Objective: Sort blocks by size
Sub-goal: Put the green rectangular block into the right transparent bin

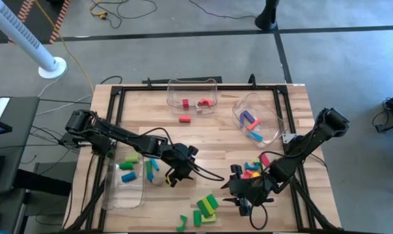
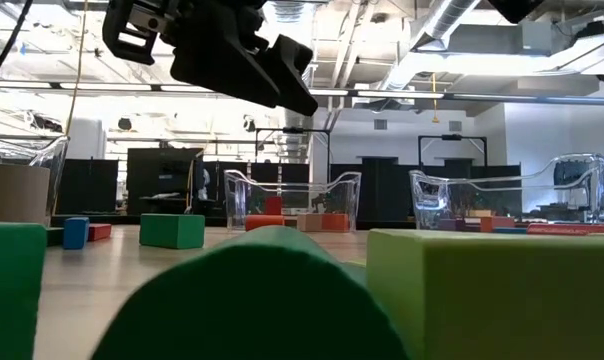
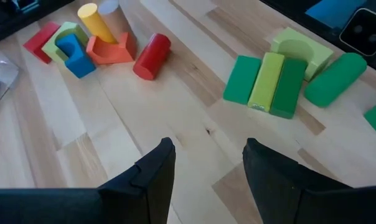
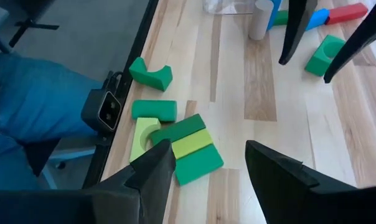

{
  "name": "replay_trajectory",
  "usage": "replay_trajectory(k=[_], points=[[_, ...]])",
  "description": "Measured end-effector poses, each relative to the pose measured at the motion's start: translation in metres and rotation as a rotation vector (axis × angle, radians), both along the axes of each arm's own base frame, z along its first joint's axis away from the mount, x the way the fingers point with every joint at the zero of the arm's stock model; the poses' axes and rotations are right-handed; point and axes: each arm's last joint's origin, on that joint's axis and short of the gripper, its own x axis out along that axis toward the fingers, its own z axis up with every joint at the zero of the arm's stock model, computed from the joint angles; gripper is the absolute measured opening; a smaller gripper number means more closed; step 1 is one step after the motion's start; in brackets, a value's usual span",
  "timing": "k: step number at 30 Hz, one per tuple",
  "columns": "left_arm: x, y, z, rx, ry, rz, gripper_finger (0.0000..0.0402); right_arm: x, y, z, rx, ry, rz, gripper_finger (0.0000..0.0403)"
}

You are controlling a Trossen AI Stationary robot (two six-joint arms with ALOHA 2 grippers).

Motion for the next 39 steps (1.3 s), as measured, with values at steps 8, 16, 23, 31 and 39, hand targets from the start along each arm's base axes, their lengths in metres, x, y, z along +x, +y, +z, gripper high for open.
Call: replay_trajectory(k=[8,16,23,31,39], points=[[0.001,-0.005,-0.002,-0.077,0.009,-0.110,0.0180,-0.004,0.006,-0.004,0.030,0.027,-0.033,0.0230],[0.017,-0.025,-0.040,-0.064,0.125,-0.204,0.0180,-0.002,0.015,-0.028,-0.046,0.095,-0.010,0.0230],[0.030,-0.047,-0.045,-0.103,0.133,-0.368,0.0180,0.000,0.022,-0.047,-0.084,0.150,0.008,0.0230],[0.056,-0.060,-0.074,-0.095,0.232,-0.378,0.0180,0.001,0.019,-0.044,-0.085,0.141,-0.006,0.0230],[0.066,-0.066,-0.070,-0.099,0.172,-0.396,0.0180,0.001,0.020,-0.044,-0.087,0.142,-0.004,0.0230]])
